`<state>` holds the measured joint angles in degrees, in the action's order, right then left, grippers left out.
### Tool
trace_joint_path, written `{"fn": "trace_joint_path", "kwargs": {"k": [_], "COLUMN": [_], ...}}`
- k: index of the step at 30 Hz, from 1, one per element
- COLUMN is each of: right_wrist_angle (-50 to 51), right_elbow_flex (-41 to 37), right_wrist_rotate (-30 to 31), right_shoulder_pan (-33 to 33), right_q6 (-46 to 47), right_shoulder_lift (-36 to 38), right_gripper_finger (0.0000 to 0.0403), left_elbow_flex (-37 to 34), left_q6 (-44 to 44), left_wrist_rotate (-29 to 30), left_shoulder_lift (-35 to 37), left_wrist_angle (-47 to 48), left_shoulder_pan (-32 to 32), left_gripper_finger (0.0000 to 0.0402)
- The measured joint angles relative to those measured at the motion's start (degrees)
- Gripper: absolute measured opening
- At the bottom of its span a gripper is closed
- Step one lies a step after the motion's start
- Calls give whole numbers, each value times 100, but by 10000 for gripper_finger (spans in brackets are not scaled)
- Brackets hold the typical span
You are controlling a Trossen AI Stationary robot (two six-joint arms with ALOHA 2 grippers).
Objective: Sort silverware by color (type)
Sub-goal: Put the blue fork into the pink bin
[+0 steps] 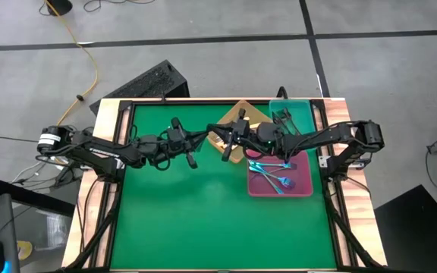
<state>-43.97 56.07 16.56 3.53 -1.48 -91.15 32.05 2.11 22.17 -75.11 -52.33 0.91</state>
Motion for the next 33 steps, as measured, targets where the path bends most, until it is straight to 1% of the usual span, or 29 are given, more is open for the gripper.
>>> {"fn": "trace_joint_path", "kwargs": {"k": [8, 11, 15, 18, 21, 28, 30, 33], "right_wrist_angle": [66, 81, 550, 1260, 2305, 4645, 5262, 6538], "right_elbow_flex": [0, 0, -2, 0, 0, 2, 2, 241], "right_wrist_rotate": [36, 29, 26, 72, 72, 166, 160, 154], "right_shoulder_pan": [0, -2, 1, 20, 116, 522, 646, 801], "right_q6": [0, -31, -183, -353, -439, -213, -24, 330], "right_shoulder_lift": [-2, 10, 314, 686, 1147, 2289, 2535, 2743], "right_gripper_finger": [21, 21, 21, 21, 21, 21, 21, 21], "left_elbow_flex": [-2, 0, 0, 0, 0, 0, 0, 0], "left_q6": [-37, 112, 217, 210, 176, 105, 30, -131], "left_wrist_rotate": [56, -46, -118, 90, 200, 205, 208, 211], "left_shoulder_lift": [0, 7, 51, 109, 142, 168, 168, 168], "left_wrist_angle": [187, 333, 681, 722, 712, 951, 1042, 1213], "left_shoulder_pan": [-4, -4, -14, -17, -13, -13, -13, -11], "left_gripper_finger": [4, 30, 80, 111, 126, 130, 130, 130]}}
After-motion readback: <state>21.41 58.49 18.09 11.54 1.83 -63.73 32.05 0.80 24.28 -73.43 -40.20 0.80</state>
